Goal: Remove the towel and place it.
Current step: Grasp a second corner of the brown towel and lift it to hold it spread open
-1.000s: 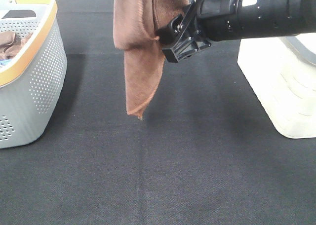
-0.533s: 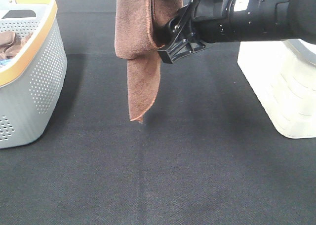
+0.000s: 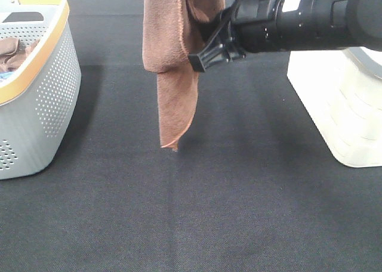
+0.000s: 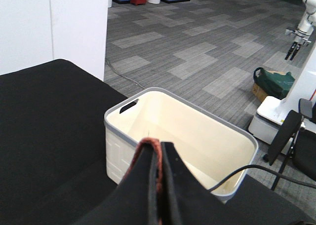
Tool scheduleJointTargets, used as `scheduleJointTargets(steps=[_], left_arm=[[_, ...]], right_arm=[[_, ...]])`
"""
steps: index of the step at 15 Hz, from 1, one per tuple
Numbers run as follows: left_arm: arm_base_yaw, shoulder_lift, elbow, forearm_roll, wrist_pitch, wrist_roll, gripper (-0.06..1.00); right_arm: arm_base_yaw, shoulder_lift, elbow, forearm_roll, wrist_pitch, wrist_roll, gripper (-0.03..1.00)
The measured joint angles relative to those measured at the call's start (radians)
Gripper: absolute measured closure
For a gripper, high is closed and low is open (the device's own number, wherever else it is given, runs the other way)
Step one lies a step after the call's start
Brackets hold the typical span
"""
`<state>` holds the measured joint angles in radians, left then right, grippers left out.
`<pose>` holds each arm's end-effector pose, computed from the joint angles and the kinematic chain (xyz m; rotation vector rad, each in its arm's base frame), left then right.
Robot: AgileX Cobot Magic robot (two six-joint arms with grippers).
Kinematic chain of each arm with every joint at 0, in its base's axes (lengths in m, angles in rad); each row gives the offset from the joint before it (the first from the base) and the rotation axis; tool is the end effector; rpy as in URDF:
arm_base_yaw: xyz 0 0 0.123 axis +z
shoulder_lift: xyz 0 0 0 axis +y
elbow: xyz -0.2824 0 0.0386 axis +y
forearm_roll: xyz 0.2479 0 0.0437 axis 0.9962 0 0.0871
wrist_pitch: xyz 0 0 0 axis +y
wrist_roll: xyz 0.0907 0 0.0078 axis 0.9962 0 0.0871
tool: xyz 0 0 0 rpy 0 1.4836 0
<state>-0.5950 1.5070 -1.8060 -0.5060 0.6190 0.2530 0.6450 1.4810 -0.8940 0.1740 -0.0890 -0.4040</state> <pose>0.2594 -0.2065 0.5071 0.5887 1.7060 -0.8022 0.2622 0.1955 0.2702 -0.8353 1.8080 0.2530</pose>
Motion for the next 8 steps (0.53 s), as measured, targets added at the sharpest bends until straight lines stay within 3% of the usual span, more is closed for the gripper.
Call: scheduleJointTargets(steps=[4, 8], left_arm=[[0.087, 0.000, 0.000, 0.088, 0.012, -0.078, 0.94], [0.114, 0.000, 0.000, 0.150, 0.092, -0.088, 0.94]], right_arm=[[0.000, -0.043, 0.000, 0.003, 0.119, 0.000, 0.97], [0.000, -0.097, 0.000, 0.003, 0.251, 0.000, 0.97]])
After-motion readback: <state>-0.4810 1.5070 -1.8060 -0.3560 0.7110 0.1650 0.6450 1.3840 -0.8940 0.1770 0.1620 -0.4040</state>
